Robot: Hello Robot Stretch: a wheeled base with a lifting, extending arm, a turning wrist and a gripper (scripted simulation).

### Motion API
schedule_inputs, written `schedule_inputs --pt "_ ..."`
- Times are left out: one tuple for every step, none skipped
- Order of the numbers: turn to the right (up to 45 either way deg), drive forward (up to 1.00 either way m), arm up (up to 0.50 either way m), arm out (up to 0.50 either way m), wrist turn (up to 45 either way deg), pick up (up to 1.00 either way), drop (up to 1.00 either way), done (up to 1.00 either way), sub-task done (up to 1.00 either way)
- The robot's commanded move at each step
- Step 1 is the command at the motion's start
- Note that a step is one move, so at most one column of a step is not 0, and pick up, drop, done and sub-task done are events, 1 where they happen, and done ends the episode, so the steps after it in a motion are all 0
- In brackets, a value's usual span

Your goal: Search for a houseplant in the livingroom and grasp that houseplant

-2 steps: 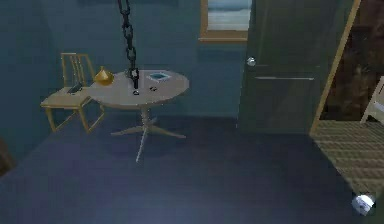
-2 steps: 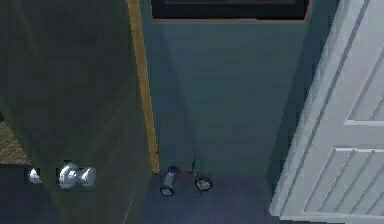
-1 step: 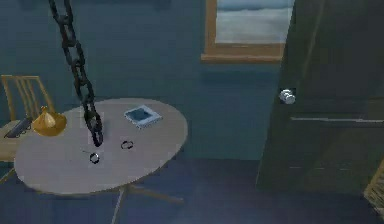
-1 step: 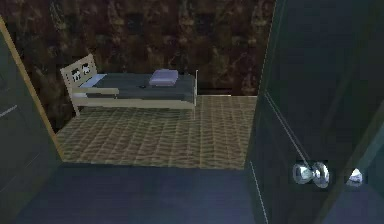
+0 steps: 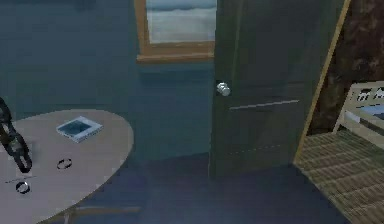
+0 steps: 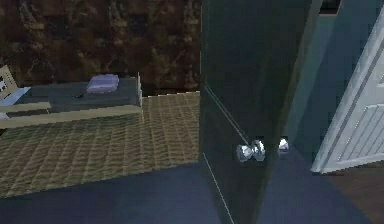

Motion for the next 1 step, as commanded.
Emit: schedule_inputs --pt "3.0 0.00 0.00 0.00 0.0 0.00 0.00 0.00 0.00"
